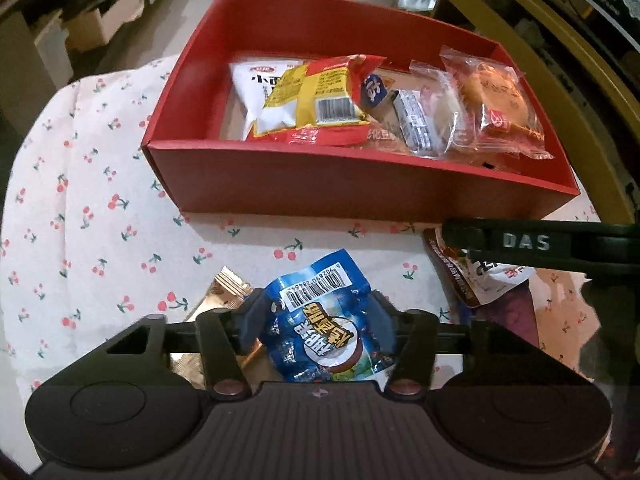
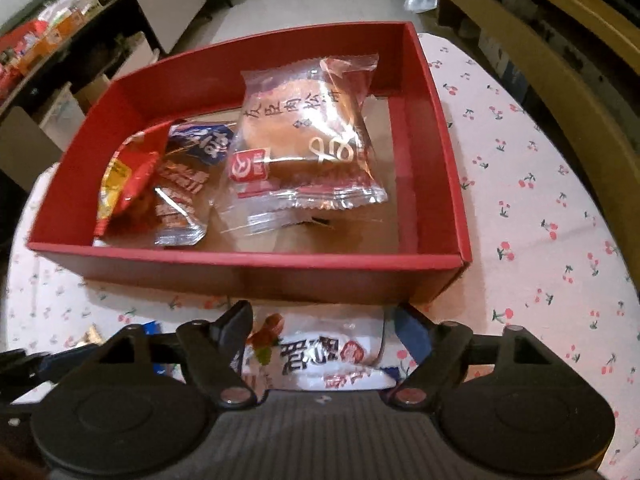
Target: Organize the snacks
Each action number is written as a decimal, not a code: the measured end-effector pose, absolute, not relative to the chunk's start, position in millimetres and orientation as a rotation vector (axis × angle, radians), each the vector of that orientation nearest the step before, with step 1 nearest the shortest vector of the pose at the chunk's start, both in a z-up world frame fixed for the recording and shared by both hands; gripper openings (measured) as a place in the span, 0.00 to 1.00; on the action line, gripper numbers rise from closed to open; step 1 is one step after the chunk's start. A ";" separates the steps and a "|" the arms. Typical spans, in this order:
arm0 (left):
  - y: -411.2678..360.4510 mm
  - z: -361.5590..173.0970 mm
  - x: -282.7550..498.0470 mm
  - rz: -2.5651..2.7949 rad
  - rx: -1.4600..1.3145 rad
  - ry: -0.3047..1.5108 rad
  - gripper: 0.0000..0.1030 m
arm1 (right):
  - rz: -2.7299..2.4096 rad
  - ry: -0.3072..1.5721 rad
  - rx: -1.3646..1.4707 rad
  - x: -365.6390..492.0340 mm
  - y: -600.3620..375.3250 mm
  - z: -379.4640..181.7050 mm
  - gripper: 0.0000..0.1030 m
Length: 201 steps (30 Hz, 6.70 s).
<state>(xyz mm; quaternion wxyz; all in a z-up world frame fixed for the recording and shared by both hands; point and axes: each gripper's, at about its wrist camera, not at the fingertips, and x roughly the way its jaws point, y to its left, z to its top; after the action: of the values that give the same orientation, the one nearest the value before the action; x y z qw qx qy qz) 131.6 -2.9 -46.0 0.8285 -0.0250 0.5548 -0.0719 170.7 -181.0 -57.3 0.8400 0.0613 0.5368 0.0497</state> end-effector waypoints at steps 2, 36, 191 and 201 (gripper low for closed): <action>-3.9 -45.7 131.1 -0.166 -0.060 1.182 0.72 | 0.098 1.139 0.102 171.4 -174.5 -58.1 0.88; 5.5 -43.1 118.1 -0.215 -0.074 1.236 0.83 | 0.234 1.284 0.302 24.8 -171.0 -43.4 0.44; -29.0 39.1 174.0 -0.094 0.076 0.878 0.73 | 0.129 0.737 0.148 147.0 -181.9 45.9 0.57; -32.2 36.7 188.8 -0.078 0.080 0.877 0.73 | 0.122 0.735 0.146 161.7 -182.9 43.6 0.57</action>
<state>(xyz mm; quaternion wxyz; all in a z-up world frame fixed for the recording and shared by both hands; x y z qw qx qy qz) 188.8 -32.2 36.7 0.9039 0.0387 0.4243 -0.0379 161.7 -182.9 43.6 0.9288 0.0711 0.3588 0.0597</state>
